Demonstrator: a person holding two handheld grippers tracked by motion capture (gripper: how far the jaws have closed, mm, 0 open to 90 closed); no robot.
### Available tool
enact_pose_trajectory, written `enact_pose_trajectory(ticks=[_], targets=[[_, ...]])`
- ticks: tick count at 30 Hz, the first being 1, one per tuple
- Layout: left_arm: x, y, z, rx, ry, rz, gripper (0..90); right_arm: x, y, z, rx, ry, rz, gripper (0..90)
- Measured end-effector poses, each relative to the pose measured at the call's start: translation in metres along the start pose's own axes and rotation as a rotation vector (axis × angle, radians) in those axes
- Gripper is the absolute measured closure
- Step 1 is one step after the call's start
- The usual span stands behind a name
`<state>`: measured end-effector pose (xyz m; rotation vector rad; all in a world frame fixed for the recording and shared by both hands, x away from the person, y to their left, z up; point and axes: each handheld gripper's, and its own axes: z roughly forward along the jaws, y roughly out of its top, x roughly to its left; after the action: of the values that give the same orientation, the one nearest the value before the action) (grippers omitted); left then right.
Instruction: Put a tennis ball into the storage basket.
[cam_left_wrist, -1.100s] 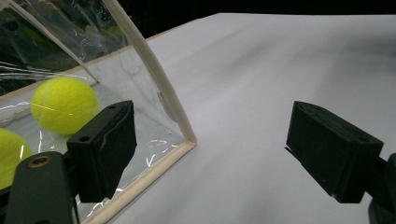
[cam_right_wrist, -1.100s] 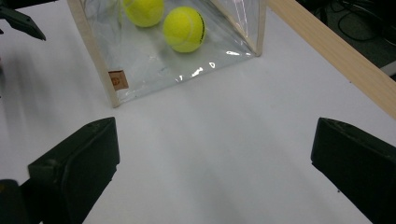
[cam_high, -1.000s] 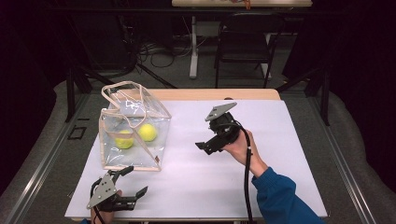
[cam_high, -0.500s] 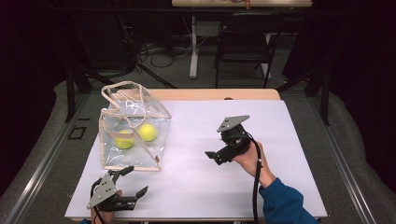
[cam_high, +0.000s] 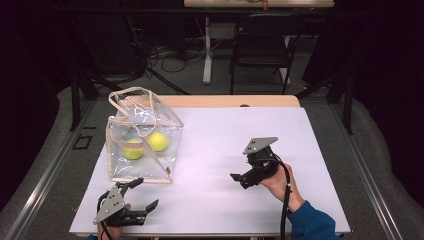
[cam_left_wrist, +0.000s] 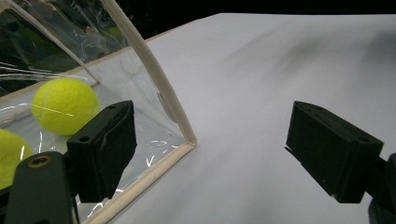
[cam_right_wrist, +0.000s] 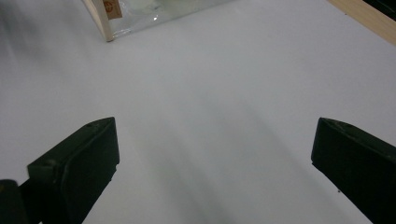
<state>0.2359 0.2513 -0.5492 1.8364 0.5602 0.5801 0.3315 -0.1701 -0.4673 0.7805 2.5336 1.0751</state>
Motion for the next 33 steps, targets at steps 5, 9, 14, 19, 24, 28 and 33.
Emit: enact_pose_trajectory(ticks=[5,9,14,19,24,28,33], targets=[[0.000,0.000,0.000,0.000,0.001,0.000,15.9,0.000,-0.013,-0.004,0.010,-0.008,0.009,0.3],[0.000,0.000,0.000,0.000,0.001,0.000,15.9,0.001,-0.022,-0.006,0.019,-0.017,0.015,0.1],[0.000,0.000,0.000,0.000,0.000,0.000,15.9,0.002,-0.033,-0.007,0.003,-0.025,0.029,0.0],[-0.001,0.000,0.001,0.001,-0.003,0.000,15.9,0.004,-0.045,-0.006,-0.013,-0.034,0.038,0.0],[-0.001,0.000,0.001,0.004,-0.001,0.001,15.9,0.005,-0.059,-0.005,-0.037,-0.033,0.046,0.0],[-0.001,0.000,0.002,0.003,-0.003,0.000,15.9,0.008,-0.070,-0.005,-0.056,-0.041,0.055,0.0],[-0.002,0.000,0.003,0.005,-0.005,0.001,15.9,0.010,-0.083,-0.006,-0.081,-0.059,0.065,0.0]])
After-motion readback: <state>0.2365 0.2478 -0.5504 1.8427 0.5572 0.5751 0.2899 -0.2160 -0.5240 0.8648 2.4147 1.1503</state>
